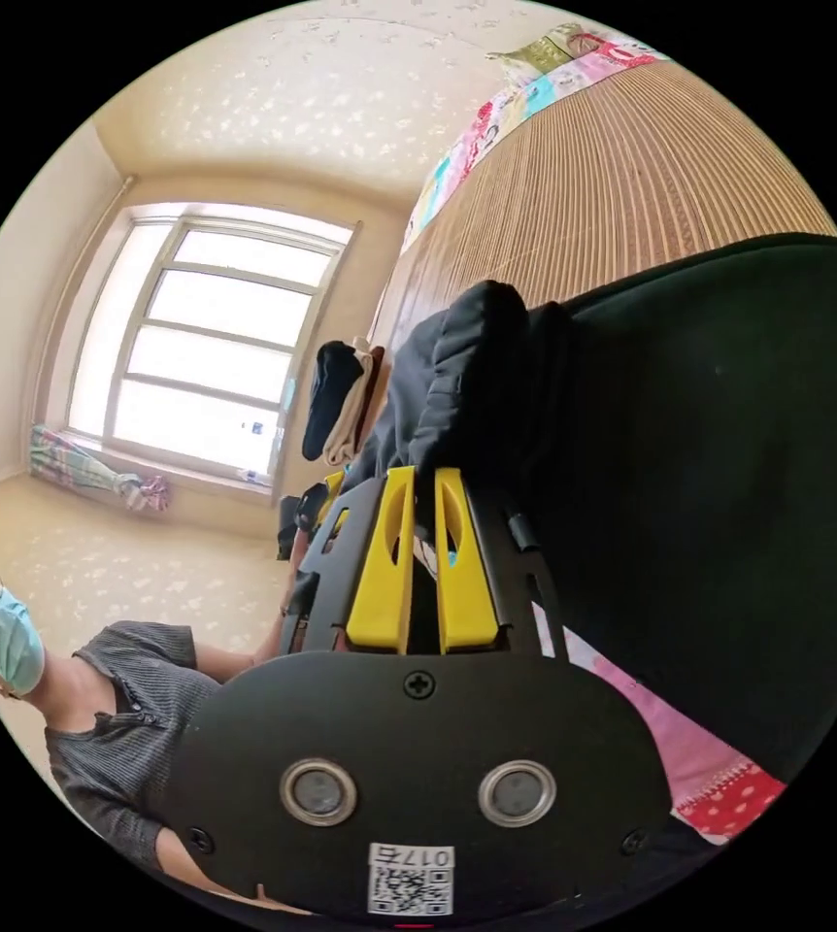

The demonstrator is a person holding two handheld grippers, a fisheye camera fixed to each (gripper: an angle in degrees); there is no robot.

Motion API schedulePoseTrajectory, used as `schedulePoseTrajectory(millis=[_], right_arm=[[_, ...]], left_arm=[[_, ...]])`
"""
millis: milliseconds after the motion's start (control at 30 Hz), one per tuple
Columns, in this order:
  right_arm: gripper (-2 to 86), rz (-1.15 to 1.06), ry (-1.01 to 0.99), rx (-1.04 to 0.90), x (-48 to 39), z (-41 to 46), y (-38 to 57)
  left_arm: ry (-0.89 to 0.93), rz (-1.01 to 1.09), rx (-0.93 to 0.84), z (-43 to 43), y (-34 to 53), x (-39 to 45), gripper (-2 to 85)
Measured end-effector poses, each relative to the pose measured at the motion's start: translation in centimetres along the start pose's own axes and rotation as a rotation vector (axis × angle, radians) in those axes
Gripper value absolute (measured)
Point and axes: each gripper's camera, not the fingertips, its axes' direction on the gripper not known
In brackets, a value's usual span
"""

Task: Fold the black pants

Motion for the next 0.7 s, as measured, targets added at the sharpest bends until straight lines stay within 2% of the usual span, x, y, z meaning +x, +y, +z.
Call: schedulePoseTrajectory(millis=[100,200,267,300,367,500,600,667,700], right_arm=[[4.2,-0.076,0.137,0.081,-3.3,-2.3,1.1],[5.3,-0.015,0.191,0.128,-2.1,-3.6,1.4],[6.4,0.069,0.139,0.019,0.7,-2.6,0.3],[7.0,0.107,0.046,0.016,2.1,-2.7,0.3],[7.1,0.131,0.019,0.094,2.4,-4.0,1.1],[3.6,0.034,0.21,0.341,-3.0,-7.0,3.0],[1.5,-0.12,0.36,0.354,-7.4,-5.1,1.7],[1.0,-0.172,0.484,0.299,-8.6,-2.4,0.0],[0.8,-0.165,0.537,0.227,-8.2,-0.1,-1.4]], left_arm=[[0.015,-0.004,-0.037,-0.7,0.2,-0.4,20.1],[-0.005,0.005,-0.072,-0.9,0.9,-0.7,19.6],[0.015,0.002,-0.107,-0.3,1.7,-1.1,19.4],[0.017,0.0,-0.11,-0.2,1.9,-1.2,19.2],[-0.013,0.0,-0.116,-0.4,2.8,-0.9,17.0],[-0.108,-0.004,-0.161,-0.7,4.4,-1.4,10.4],[0.062,0.03,-0.146,-2.5,5.9,-1.0,8.1],[0.324,0.143,-0.106,-4.5,6.6,0.4,7.7],[0.376,0.181,-0.092,-5.0,6.7,0.9,7.7]])
